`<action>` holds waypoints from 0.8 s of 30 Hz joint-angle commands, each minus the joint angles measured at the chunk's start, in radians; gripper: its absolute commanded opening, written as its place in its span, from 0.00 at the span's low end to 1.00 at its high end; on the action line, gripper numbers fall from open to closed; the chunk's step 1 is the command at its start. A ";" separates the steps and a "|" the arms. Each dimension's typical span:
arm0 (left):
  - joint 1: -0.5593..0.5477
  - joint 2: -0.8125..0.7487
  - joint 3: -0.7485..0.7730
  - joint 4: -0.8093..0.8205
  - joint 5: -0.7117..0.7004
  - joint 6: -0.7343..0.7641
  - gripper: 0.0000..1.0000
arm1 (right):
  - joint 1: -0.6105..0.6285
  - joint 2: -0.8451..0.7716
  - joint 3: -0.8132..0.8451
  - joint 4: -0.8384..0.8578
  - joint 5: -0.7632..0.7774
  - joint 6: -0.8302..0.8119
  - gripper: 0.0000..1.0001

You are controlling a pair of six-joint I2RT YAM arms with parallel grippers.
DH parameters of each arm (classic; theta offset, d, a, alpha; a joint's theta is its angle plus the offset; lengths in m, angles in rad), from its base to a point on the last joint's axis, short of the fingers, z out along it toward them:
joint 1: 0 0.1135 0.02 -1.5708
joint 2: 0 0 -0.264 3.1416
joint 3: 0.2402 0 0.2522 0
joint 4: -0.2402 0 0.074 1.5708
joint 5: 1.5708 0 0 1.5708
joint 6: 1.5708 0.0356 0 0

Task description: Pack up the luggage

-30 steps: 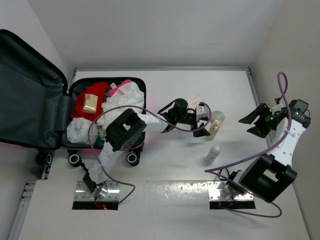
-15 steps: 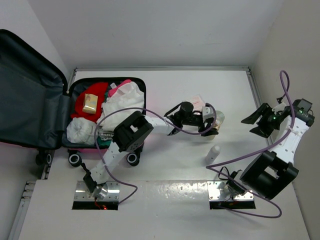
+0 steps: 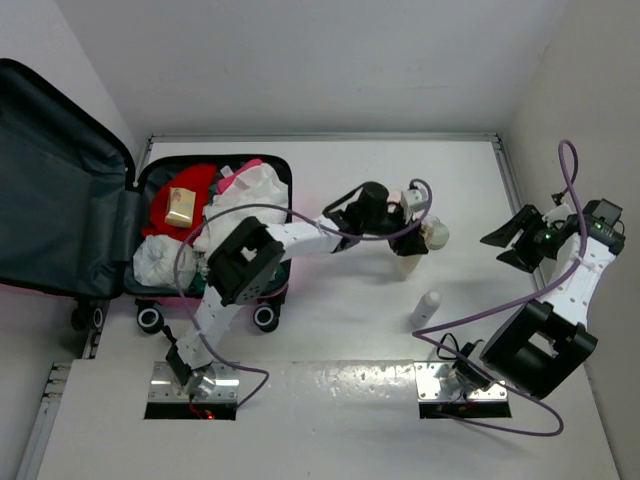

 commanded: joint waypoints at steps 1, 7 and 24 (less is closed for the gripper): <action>0.071 -0.242 0.149 -0.322 -0.073 0.029 0.00 | -0.001 -0.032 -0.035 0.105 -0.054 0.020 0.62; 0.299 -0.325 0.479 -0.896 -0.108 0.094 0.00 | 0.042 -0.044 -0.081 0.175 -0.074 0.041 0.62; 1.086 -0.510 0.284 -1.514 -0.294 0.331 0.00 | 0.434 0.011 -0.060 0.294 0.052 0.060 0.62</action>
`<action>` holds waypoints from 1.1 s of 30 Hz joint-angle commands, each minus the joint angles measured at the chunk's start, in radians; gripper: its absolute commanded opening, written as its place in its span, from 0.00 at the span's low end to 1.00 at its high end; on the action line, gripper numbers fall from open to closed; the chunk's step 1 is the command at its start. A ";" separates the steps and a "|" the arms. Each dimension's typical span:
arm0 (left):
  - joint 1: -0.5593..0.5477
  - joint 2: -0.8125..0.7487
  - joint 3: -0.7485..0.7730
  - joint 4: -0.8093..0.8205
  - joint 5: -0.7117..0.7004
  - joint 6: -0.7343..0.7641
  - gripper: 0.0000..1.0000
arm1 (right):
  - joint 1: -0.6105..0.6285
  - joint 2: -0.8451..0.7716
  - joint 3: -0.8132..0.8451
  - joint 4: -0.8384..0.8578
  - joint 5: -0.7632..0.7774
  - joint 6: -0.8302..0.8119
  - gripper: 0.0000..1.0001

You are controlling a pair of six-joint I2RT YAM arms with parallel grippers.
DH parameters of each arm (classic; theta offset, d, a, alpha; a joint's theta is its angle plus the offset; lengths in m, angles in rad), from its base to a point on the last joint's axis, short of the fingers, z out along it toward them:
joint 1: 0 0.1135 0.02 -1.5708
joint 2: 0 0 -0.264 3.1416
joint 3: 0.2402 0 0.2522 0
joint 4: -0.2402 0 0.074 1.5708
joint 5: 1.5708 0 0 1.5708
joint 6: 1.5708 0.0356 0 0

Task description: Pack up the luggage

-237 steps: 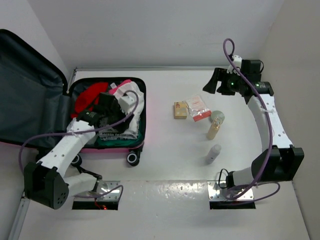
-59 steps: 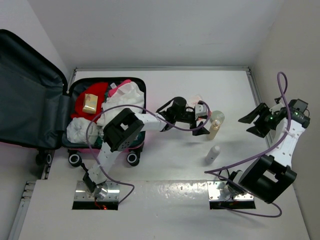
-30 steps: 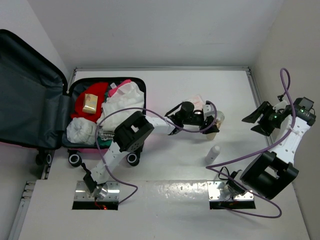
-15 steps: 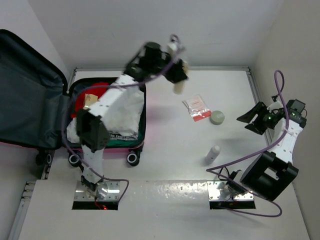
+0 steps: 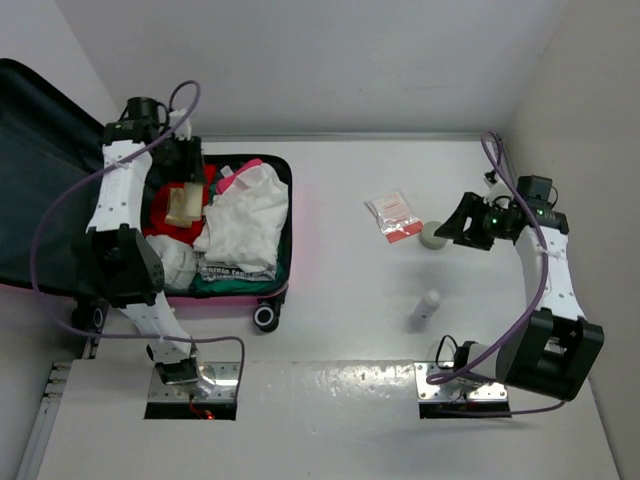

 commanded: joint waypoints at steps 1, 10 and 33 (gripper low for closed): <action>0.110 -0.012 0.055 -0.082 -0.015 0.075 0.00 | 0.035 0.024 0.020 0.064 0.030 0.020 0.62; 0.242 0.138 0.211 -0.159 -0.112 0.229 0.00 | 0.061 0.061 0.026 0.086 0.041 0.029 0.64; 0.130 -0.179 0.053 0.341 0.323 0.333 1.00 | 0.028 -0.031 -0.023 0.060 0.084 0.027 0.69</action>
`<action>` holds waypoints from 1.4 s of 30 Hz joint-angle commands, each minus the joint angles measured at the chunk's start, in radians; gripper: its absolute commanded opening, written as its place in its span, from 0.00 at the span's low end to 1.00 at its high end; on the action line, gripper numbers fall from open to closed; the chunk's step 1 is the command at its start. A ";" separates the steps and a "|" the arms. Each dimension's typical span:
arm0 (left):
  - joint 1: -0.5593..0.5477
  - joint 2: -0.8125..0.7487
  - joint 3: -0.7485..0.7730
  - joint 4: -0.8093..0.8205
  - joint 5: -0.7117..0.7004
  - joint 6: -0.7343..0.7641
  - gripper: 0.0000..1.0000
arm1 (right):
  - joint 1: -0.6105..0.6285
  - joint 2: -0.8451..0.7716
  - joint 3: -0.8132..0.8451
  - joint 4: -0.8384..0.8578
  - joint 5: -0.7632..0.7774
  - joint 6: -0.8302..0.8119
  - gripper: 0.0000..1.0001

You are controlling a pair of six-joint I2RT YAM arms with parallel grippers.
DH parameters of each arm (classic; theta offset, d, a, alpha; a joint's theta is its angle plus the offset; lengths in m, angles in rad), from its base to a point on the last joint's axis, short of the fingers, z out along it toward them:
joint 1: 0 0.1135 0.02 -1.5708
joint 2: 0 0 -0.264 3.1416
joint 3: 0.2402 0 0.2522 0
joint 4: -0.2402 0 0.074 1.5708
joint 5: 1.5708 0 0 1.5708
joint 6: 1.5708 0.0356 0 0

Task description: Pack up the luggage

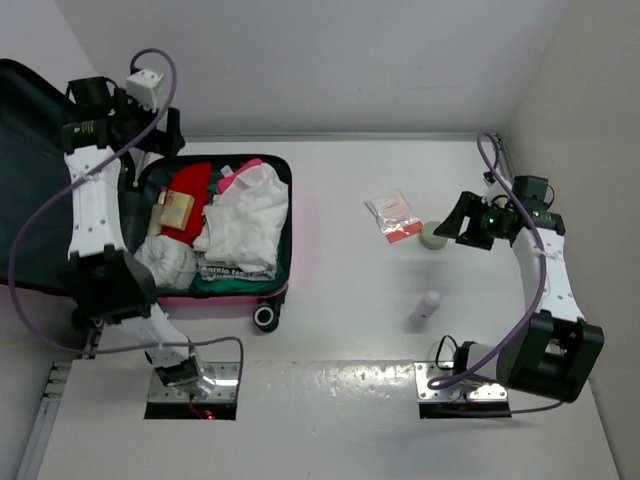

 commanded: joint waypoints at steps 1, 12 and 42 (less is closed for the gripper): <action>-0.085 -0.203 -0.076 0.176 0.320 0.142 1.00 | -0.035 -0.040 -0.003 -0.014 -0.002 0.004 0.69; -0.720 -0.520 -0.871 0.660 0.511 0.239 0.93 | -0.399 -0.090 0.031 -0.403 -0.021 -0.158 0.58; -1.412 0.193 -0.933 1.912 0.091 -0.451 0.99 | -0.633 0.236 0.357 -0.759 -0.114 -0.479 0.58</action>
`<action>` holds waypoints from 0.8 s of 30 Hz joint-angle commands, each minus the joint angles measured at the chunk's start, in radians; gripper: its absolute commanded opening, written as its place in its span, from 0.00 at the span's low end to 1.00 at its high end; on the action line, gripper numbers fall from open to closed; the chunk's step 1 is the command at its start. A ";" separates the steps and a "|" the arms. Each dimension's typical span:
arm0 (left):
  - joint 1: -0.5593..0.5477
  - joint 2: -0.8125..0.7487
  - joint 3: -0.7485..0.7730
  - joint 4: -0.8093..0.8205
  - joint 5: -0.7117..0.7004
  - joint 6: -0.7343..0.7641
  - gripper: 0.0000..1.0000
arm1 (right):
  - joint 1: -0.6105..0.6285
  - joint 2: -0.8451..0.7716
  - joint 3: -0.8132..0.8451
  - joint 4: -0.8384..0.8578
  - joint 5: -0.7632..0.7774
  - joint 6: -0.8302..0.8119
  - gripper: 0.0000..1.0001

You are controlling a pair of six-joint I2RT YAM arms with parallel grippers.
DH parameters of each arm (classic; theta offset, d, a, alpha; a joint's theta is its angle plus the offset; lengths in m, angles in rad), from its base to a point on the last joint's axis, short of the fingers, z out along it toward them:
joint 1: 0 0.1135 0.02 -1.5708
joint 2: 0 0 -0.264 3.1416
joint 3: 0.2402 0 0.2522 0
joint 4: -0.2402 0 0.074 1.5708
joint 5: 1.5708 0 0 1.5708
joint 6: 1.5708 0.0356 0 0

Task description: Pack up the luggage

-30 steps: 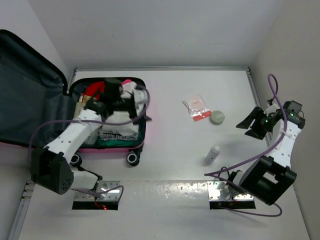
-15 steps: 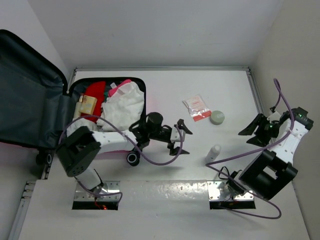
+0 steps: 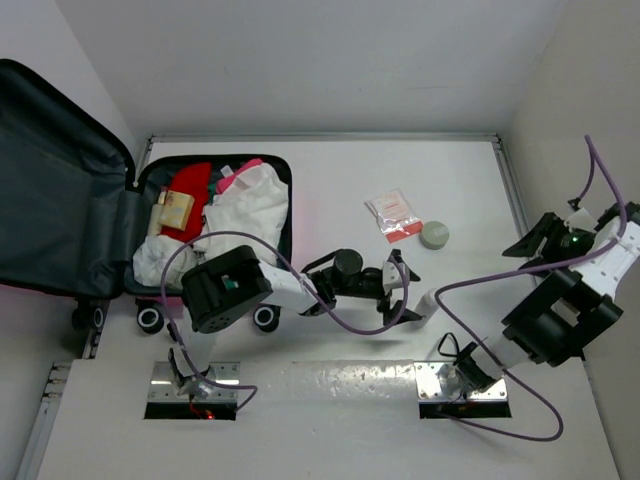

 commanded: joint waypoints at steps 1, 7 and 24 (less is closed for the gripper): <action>-0.029 0.040 0.068 0.103 -0.055 -0.085 0.99 | -0.030 0.025 0.061 -0.127 -0.043 -0.079 0.58; -0.038 0.102 0.105 0.084 -0.055 -0.086 0.99 | -0.056 0.033 0.098 -0.175 -0.061 -0.134 0.58; -0.087 0.246 0.232 0.095 -0.084 -0.162 0.65 | -0.125 0.048 0.118 -0.228 -0.055 -0.197 0.59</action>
